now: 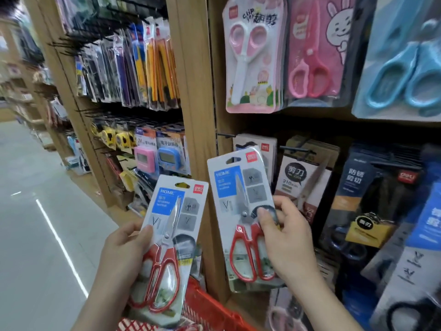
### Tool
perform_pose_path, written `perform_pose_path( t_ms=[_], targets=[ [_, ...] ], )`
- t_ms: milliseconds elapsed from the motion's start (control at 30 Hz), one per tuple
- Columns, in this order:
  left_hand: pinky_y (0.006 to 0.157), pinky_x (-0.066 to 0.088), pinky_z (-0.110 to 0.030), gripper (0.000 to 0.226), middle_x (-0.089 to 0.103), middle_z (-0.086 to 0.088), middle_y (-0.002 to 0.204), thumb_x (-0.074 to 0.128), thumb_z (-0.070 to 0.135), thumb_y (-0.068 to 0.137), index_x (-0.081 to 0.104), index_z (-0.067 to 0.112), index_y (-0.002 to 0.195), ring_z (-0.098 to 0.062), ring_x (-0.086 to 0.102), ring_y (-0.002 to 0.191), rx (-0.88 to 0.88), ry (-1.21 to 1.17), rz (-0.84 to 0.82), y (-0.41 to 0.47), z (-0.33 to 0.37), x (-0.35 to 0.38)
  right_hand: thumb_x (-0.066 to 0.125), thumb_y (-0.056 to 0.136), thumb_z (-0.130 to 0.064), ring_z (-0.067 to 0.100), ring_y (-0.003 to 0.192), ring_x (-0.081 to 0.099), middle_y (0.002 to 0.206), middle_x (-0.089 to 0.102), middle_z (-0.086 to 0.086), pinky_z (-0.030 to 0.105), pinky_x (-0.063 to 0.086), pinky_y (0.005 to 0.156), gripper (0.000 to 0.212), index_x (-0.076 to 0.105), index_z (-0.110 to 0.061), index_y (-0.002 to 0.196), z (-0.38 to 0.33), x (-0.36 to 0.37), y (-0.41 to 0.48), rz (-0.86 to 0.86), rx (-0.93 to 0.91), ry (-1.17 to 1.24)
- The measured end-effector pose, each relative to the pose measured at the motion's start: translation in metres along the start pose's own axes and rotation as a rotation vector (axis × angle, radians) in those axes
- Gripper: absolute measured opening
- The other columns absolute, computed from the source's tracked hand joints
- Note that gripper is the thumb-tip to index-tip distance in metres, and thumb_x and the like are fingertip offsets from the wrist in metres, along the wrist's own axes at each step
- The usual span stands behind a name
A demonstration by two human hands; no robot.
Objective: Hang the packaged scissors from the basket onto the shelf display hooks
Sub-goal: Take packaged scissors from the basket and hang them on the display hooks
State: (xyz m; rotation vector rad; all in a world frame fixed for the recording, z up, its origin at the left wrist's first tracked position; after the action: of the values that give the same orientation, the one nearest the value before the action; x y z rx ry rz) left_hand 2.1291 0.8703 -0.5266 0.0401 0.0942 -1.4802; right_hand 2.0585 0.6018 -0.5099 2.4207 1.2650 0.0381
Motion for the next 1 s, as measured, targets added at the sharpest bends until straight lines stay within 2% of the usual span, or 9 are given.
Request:
perform_pose_path(
  t_ms=[167, 333, 467, 533, 633, 767, 867, 933, 1000],
  targets=[
    [0.064, 0.058, -0.047, 0.021, 0.073, -0.018, 0.07, 0.058, 0.021, 0.098, 0.07, 0.015, 0.081, -0.033, 0.068, 0.055, -0.03, -0.036, -0.003, 0.001, -0.007, -0.011, 0.057, 0.098, -0.018, 0.002, 0.068, 0.069, 0.081, 0.076, -0.008, 0.02, 0.049, 0.058, 0.015, 0.06, -0.031, 0.092, -0.004, 0.018, 0.024, 0.033, 0.026, 0.051],
    [0.05, 0.05, -0.031, 0.023, 0.069, -0.014, 0.06, 0.059, 0.017, 0.097, 0.069, 0.013, 0.077, -0.024, 0.062, 0.042, -0.012, -0.059, -0.025, 0.002, -0.006, -0.012, 0.055, 0.099, -0.021, 0.007, 0.068, 0.072, 0.084, 0.075, -0.005, 0.022, 0.053, 0.053, 0.01, 0.058, -0.029, 0.094, 0.002, 0.025, 0.032, 0.093, 0.087, 0.039],
    [0.064, 0.056, -0.04, 0.019, 0.074, -0.019, 0.071, 0.06, 0.015, 0.096, 0.071, 0.01, 0.082, -0.031, 0.069, 0.056, 0.01, -0.075, -0.037, 0.003, -0.002, -0.01, 0.055, 0.099, -0.023, 0.021, 0.072, 0.073, 0.084, 0.076, -0.002, 0.046, 0.061, 0.065, 0.012, 0.058, -0.033, 0.092, 0.004, 0.03, 0.028, 0.133, 0.081, 0.06],
    [0.07, 0.058, -0.045, 0.017, 0.075, -0.019, 0.075, 0.06, 0.015, 0.096, 0.071, 0.01, 0.083, -0.034, 0.071, 0.061, 0.012, -0.073, -0.038, 0.003, -0.002, -0.01, 0.055, 0.098, -0.022, 0.025, 0.07, 0.072, 0.079, 0.075, -0.001, 0.051, 0.061, 0.066, 0.012, 0.059, -0.031, 0.091, 0.005, 0.028, 0.027, 0.173, 0.082, 0.081],
    [0.07, 0.058, -0.044, 0.017, 0.075, -0.019, 0.076, 0.059, 0.015, 0.096, 0.072, 0.01, 0.086, -0.036, 0.072, 0.063, 0.008, -0.081, -0.049, 0.003, -0.003, -0.008, 0.056, 0.098, -0.021, 0.014, 0.072, 0.074, 0.085, 0.076, -0.004, 0.046, 0.062, 0.069, 0.009, 0.058, -0.028, 0.093, 0.011, 0.026, 0.029, 0.186, 0.124, 0.124],
    [0.066, 0.056, -0.04, 0.017, 0.075, -0.018, 0.077, 0.057, 0.017, 0.098, 0.07, 0.008, 0.091, -0.036, 0.072, 0.063, -0.01, -0.108, -0.069, 0.003, -0.005, -0.005, 0.055, 0.097, -0.022, 0.018, 0.08, 0.074, 0.09, 0.075, -0.002, 0.047, 0.061, 0.074, 0.011, 0.057, -0.032, 0.091, 0.027, 0.026, 0.04, 0.191, 0.161, 0.078],
    [0.063, 0.055, -0.037, 0.017, 0.075, -0.018, 0.078, 0.057, 0.017, 0.098, 0.07, 0.008, 0.092, -0.035, 0.072, 0.063, -0.015, -0.121, -0.075, 0.004, -0.007, -0.001, 0.052, 0.099, -0.023, 0.016, 0.076, 0.07, 0.095, 0.073, 0.0, 0.037, 0.058, 0.066, 0.009, 0.054, -0.031, 0.094, 0.035, 0.026, 0.051, 0.192, 0.171, -0.054],
    [0.065, 0.055, -0.038, 0.016, 0.075, -0.02, 0.079, 0.058, 0.015, 0.098, 0.07, 0.008, 0.091, -0.035, 0.072, 0.065, -0.009, -0.136, -0.08, 0.004, -0.007, 0.004, 0.049, 0.101, -0.023, 0.017, 0.074, 0.067, 0.098, 0.071, 0.001, 0.037, 0.057, 0.063, 0.007, 0.055, -0.027, 0.102, 0.034, 0.026, 0.06, 0.175, 0.176, -0.153],
    [0.066, 0.055, -0.038, 0.016, 0.075, -0.02, 0.08, 0.058, 0.014, 0.097, 0.07, 0.007, 0.09, -0.034, 0.071, 0.065, 0.007, -0.145, -0.098, 0.004, -0.007, 0.012, 0.046, 0.101, -0.025, 0.017, 0.083, 0.064, 0.107, 0.068, 0.002, 0.037, 0.056, 0.07, 0.022, 0.052, -0.02, 0.122, 0.028, 0.026, 0.066, 0.136, 0.205, -0.243]
  ],
)
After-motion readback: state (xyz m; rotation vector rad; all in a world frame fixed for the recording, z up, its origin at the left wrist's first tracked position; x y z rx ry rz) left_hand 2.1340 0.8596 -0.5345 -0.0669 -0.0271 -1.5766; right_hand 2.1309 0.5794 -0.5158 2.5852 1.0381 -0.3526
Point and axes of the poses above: each hand's wrist, its own y-axis towards the middle knuckle, its own x-axis out of the palm, z = x × y, the point moved 7 cm from there along y, towards the middle knuckle
